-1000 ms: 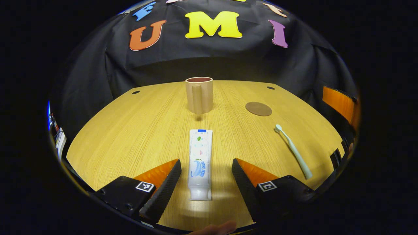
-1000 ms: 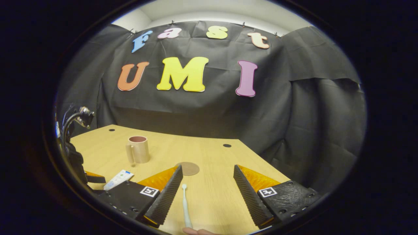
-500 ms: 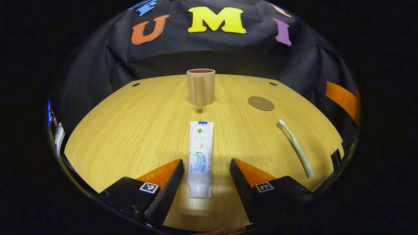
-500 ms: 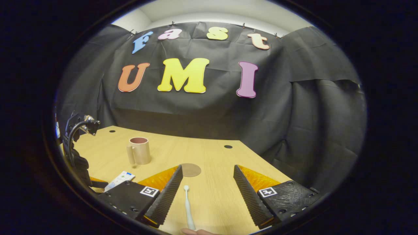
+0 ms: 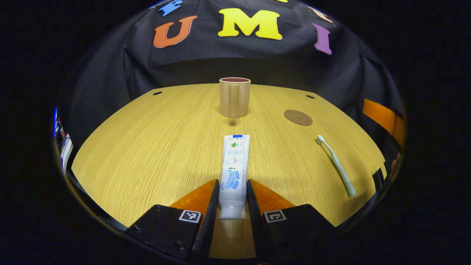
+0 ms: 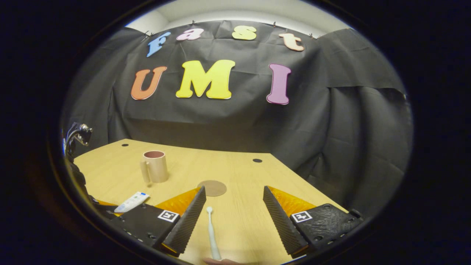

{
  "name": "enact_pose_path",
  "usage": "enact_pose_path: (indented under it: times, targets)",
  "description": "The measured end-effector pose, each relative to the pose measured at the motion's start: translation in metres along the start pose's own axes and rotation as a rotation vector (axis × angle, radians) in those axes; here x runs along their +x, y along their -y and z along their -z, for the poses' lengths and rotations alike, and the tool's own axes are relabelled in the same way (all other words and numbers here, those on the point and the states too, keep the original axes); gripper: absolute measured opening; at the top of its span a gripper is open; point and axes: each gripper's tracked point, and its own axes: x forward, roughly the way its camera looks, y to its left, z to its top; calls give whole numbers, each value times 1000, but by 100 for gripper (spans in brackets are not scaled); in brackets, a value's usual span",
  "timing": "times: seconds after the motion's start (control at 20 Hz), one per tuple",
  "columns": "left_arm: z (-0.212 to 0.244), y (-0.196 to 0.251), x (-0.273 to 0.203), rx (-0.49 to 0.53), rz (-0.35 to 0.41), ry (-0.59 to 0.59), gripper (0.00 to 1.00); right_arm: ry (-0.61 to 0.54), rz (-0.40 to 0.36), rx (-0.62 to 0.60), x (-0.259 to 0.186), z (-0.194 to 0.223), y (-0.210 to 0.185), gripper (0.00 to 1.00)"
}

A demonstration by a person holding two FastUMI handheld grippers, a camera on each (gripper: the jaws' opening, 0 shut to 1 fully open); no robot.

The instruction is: Put the toothbrush and toothpaste on the desktop into the cup, then pick up the cup and place it on the coaster on the desktop.

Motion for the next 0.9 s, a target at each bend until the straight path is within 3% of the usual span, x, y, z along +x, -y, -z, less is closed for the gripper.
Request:
enact_pose_path:
  times: [0.4,0.5,0.55,0.6,0.65,0.7,0.75,0.8,0.9]
  targets:
    - [-13,12,-3,-87,86,44,42,-103,-40,-11,17,28,-13,94]
    - [-30,8,-8,-47,56,94,41,-139,-64,-22,21,39,-20,95]
    - [-39,5,-10,-17,41,120,47,-170,-70,-16,24,47,-21,95]
    - [-47,5,-12,-10,40,139,42,-200,-83,-1,27,54,-23,95]
    - [-55,8,-13,-19,52,155,46,-235,-90,12,31,61,-25,95]
    - [-63,13,-15,-29,66,172,41,-270,-93,20,35,69,-25,95]
    - [-74,16,-18,-28,74,191,46,-303,-101,23,38,77,-28,95]
    - [-86,17,-21,-31,79,219,42,-337,-112,19,39,84,-31,95]
    - [-114,25,-31,-58,104,277,42,-392,-126,7,35,97,-36,95]
